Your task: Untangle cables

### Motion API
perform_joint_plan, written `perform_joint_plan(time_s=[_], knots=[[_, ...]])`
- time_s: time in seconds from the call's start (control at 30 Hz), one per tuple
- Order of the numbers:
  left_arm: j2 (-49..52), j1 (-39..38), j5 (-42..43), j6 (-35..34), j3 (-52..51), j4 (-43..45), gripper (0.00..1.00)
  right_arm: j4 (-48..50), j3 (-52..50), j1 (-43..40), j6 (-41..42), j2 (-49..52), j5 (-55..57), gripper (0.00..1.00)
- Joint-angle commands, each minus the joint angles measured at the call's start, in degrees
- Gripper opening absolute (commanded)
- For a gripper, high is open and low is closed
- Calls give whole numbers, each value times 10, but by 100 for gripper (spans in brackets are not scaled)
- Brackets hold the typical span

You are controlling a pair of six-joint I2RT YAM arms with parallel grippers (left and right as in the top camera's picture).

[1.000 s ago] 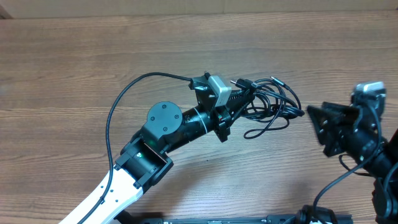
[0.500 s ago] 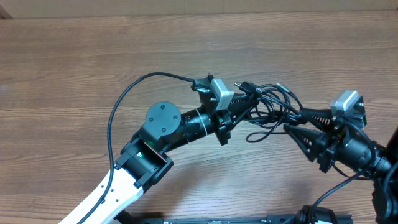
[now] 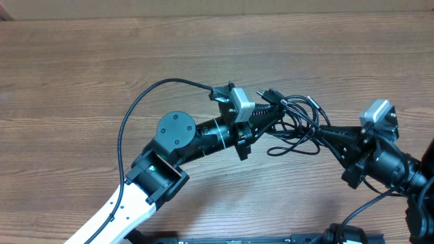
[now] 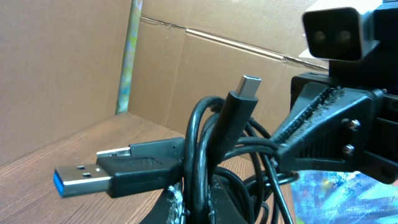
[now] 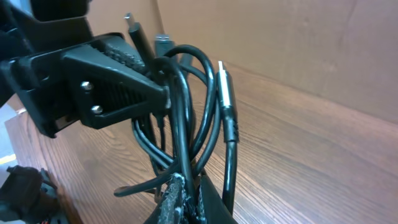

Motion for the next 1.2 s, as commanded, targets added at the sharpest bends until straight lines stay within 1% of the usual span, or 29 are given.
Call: perform_joint_plan(time_s=[0.0, 0.1, 0.2, 0.27, 0.37, 0.5, 0.57, 0.6, 0.67, 0.73, 0.8, 0.83, 0.9, 1.1, 1.17], knots=[[-4, -1, 5, -8, 10, 9, 4, 14, 9, -1, 95, -2, 109, 4], [-4, -1, 0, -9, 10, 8, 4, 24, 9, -1, 193, -2, 236, 4], [-4, -1, -2, -14, 10, 9, 4, 23, 9, -1, 275, -1, 358, 4], [-5, -1, -6, -19, 10, 8, 4, 20, 9, -1, 316, 0, 415, 4], [-5, -1, -6, -19, 10, 8, 4, 16, 9, -1, 341, 5, 438, 4], [-5, -1, -10, -19, 10, 5, 4, 16, 9, -1, 308, 8, 390, 4], [-5, 0, -16, -19, 10, -3, 4, 16, 9, -1, 244, 8, 315, 4], [-5, 0, -20, -19, 10, -7, 4, 16, 9, -1, 221, 8, 283, 7], [-5, 0, -27, -19, 10, -20, 4, 16, 9, -1, 169, 8, 194, 22], [-5, 1, -30, -18, 10, -33, 4, 16, 9, -1, 121, 8, 114, 34], [-5, 4, -30, -19, 10, -41, 4, 16, 9, -1, 91, 8, 69, 40], [-5, 6, -28, -19, 10, -42, 4, 16, 9, 0, 78, 8, 54, 45], [-5, 8, -28, -19, 10, -41, 4, 16, 9, 0, 76, 8, 50, 50], [-6, 8, -28, -19, 10, -41, 4, 15, 9, 0, 74, 8, 43, 51], [-6, 8, -26, -19, 10, -36, 4, 8, 9, 0, 45, 8, 19, 51]])
